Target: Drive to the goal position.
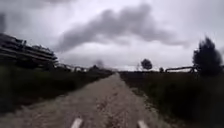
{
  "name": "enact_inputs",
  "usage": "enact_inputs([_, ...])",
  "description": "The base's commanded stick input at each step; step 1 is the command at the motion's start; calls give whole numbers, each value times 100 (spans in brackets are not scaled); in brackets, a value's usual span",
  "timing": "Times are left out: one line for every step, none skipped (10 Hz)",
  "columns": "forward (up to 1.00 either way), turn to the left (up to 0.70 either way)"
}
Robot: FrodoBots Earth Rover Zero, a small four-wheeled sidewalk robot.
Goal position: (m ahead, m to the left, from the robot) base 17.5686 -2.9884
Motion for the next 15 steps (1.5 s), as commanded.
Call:
enact_inputs([70,0])
enact_inputs([70,0])
enact_inputs([70,-22])
enact_inputs([70,-30])
enact_inputs([70,-35])
enact_inputs([70,0])
enact_inputs([70,0])
enact_inputs([70,0])
enact_inputs([70,0])
enact_inputs([70,0])
enact_inputs([70,0])
enact_inputs([70,0])
enact_inputs([70,0])
enact_inputs([70,0])
enact_inputs([70,0])
